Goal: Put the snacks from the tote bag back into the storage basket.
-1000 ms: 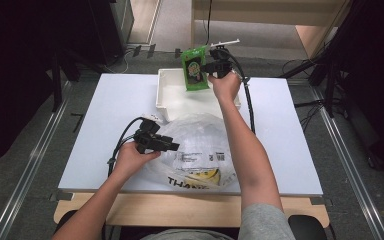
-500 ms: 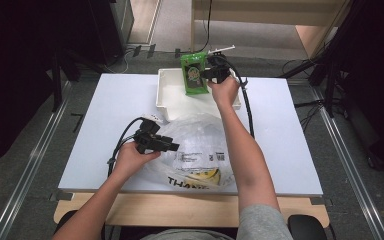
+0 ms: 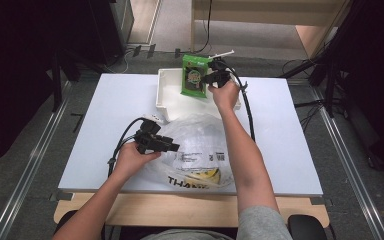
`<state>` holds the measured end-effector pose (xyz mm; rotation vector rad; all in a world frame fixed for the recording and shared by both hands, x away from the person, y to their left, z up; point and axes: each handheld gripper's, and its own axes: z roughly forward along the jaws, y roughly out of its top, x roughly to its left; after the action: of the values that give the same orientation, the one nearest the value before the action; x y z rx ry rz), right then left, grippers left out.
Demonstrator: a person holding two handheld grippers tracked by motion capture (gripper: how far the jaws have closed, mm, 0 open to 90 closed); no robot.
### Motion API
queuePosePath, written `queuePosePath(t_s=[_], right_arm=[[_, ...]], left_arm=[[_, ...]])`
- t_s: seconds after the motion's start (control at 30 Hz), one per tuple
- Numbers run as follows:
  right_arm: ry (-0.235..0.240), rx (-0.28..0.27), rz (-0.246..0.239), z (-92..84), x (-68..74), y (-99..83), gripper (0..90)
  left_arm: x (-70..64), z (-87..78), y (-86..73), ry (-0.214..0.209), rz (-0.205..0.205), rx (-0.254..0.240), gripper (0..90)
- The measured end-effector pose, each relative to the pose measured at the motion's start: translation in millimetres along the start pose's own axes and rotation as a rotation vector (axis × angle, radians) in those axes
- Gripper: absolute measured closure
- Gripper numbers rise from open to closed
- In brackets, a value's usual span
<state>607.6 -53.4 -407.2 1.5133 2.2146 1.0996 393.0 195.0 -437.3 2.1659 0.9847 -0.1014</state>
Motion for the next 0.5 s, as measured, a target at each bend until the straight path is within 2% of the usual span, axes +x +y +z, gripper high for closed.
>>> queuePosePath(t_s=[0.17, 0.33, 0.5], right_arm=[[-0.016, 0.017, -0.011, 3.7, -0.9, -1.8, 71.5], [-0.012, 0.012, 0.008, 6.0, -2.7, -3.7, 70.4], [-0.036, 0.019, 0.006, 7.7, -1.4, -3.2, 67.9]], left_arm=[[-1.0, 1.1, -0.1, -0.004, -0.003, 0.0, 51.6], [-0.1, -1.2, 0.1, -0.01, -0.006, -0.013, 51.7], [0.0, -1.3, 0.1, -0.009, -0.006, -0.014, 51.8]])
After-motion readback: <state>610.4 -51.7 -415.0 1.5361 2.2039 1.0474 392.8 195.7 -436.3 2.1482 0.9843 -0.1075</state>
